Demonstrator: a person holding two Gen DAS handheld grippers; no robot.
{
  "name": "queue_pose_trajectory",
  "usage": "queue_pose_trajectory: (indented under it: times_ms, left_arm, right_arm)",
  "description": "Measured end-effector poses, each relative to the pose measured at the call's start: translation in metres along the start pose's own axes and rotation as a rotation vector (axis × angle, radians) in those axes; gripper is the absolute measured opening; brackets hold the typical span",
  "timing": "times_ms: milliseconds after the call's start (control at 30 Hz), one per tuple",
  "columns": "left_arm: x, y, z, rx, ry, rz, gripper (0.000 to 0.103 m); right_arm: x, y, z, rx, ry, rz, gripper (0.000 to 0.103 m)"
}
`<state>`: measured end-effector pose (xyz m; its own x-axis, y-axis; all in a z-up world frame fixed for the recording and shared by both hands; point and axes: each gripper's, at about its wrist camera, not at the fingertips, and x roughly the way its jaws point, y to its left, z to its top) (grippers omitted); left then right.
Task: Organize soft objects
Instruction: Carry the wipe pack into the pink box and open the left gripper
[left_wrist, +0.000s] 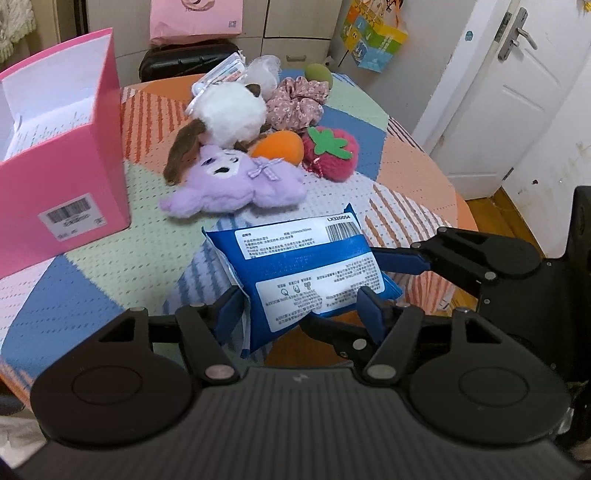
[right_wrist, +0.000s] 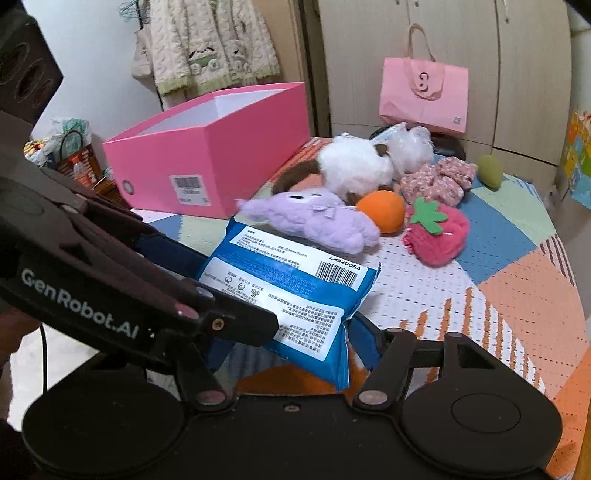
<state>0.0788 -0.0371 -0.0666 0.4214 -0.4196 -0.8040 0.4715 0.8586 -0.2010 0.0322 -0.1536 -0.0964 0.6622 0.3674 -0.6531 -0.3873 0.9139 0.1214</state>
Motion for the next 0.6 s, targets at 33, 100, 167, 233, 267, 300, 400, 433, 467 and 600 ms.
queue_pose_trajectory:
  times_ms: [33, 100, 167, 233, 267, 300, 400, 433, 467, 600]
  left_arm:
    - [-0.004, 0.003, -0.001, -0.006, 0.001, -0.003, 0.065]
    - [-0.013, 0.008, -0.003, -0.037, 0.0, -0.007, 0.065]
    - [-0.025, 0.013, -0.006, -0.067, -0.001, -0.004, 0.065]
    - [-0.037, 0.016, -0.008, -0.068, -0.013, 0.01, 0.065]
    - [-0.044, 0.019, -0.009, -0.071, -0.017, 0.015, 0.065]
    - [-0.05, 0.022, -0.009, -0.071, -0.018, 0.02, 0.065]
    - [-0.071, 0.032, -0.006, -0.079, -0.015, 0.024, 0.065]
    - [-0.076, 0.035, -0.004, -0.081, -0.013, 0.024, 0.065]
    - [-0.083, 0.039, -0.003, -0.083, -0.014, 0.026, 0.065]
    - [-0.103, 0.053, 0.003, -0.101, -0.042, 0.037, 0.065]
  right_arm:
    - [-0.001, 0.003, 0.002, -0.001, 0.007, 0.006, 0.071]
    - [-0.003, 0.01, 0.006, -0.009, 0.019, 0.022, 0.071]
    - [-0.006, 0.021, 0.013, -0.03, 0.035, 0.029, 0.071]
    - [-0.01, 0.033, 0.02, -0.057, 0.032, 0.031, 0.071]
    - [-0.012, 0.04, 0.024, -0.071, 0.033, 0.034, 0.071]
    - [-0.013, 0.045, 0.029, -0.083, 0.034, 0.037, 0.071]
    - [-0.017, 0.06, 0.044, -0.113, 0.037, 0.062, 0.071]
    - [-0.018, 0.064, 0.05, -0.122, 0.037, 0.071, 0.071]
    - [-0.019, 0.068, 0.055, -0.131, 0.035, 0.078, 0.071]
    - [-0.018, 0.082, 0.077, -0.169, 0.02, 0.096, 0.071]
